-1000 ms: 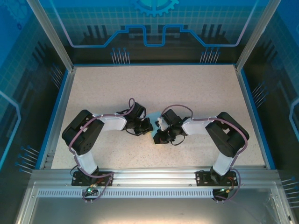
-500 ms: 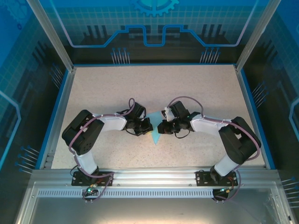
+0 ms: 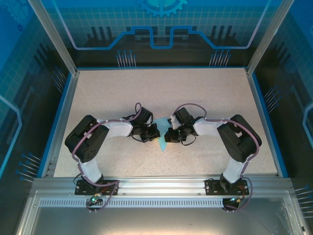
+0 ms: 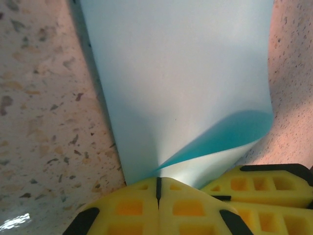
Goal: Fold a paper plane with a square sheet of paper (pick it up from the middle)
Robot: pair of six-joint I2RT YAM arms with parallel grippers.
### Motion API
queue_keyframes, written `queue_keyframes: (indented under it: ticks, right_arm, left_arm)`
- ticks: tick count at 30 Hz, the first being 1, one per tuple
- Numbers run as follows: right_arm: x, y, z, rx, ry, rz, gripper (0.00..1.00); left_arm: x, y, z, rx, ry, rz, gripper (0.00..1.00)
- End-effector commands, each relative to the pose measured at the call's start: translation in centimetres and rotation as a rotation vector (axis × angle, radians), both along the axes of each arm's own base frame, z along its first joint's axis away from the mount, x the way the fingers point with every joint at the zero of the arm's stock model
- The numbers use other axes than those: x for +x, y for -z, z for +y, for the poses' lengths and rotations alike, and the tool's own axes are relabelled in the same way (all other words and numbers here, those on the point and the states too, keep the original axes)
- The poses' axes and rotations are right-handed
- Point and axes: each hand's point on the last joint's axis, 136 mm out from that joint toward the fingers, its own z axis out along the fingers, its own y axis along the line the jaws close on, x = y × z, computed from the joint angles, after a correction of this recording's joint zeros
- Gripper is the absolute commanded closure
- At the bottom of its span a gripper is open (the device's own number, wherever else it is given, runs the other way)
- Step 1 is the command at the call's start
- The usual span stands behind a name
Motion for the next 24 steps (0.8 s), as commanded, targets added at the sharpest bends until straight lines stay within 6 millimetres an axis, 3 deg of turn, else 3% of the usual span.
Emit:
queue_keyframes:
  ticks: [1, 6, 12, 13, 24]
  right_arm:
    - [0.5, 0.7, -0.6, -0.03, 0.031, 0.02, 0.91]
    - [0.2, 2.0, -1.8, -0.089, 0.071, 0.066, 0.91]
    - [1.4, -2.0, -0.5, 0.019, 0.06, -0.02, 0.91]
    - [2.6, -3.1, -0.1, 0.035, 0.066, -0.053, 0.91]
    - [4.4, 0.0, -1.9, -0.023, 0.108, 0.004, 0.91]
  left_arm:
    - [-1.3, 1.9, 1.3, 0.093, -0.001, 0.058, 0.98]
    - [-1.3, 1.9, 1.4, 0.096, 0.0, 0.057, 0.98]
    - [-1.4, 2.0, 1.4, 0.099, 0.005, 0.06, 0.98]
    - [-1.4, 2.0, 1.5, 0.1, 0.005, 0.061, 0.98]
    - [-1.5, 2.0, 1.5, 0.102, 0.01, 0.061, 0.98]
